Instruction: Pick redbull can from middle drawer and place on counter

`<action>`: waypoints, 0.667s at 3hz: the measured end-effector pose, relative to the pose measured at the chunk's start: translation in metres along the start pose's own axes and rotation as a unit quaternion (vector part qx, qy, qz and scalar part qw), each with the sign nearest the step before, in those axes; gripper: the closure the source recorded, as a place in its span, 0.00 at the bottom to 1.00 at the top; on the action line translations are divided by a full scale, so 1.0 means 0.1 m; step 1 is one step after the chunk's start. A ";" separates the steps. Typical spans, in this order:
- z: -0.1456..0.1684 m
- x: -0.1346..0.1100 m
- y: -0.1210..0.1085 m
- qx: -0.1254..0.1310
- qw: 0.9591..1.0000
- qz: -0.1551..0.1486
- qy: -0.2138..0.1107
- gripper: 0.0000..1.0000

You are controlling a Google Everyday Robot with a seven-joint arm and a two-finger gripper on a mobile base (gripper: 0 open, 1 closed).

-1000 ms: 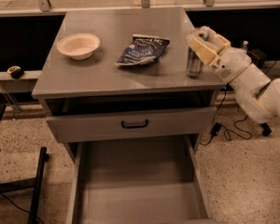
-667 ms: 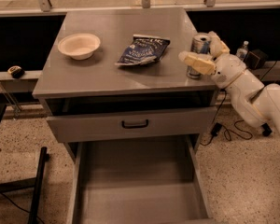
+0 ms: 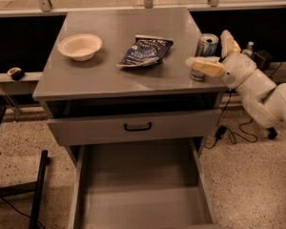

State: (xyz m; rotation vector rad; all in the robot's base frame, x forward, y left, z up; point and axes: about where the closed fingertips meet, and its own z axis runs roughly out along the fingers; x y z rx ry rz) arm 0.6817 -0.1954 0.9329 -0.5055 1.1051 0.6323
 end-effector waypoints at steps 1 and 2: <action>-0.25 -0.16 -0.13 -0.001 0.998 -0.051 0.031 0.00; -0.74 -0.30 -0.20 0.017 0.994 -0.086 0.062 0.00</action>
Offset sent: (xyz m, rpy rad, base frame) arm -0.0934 -0.1424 -0.0137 -0.2857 0.0086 -0.2096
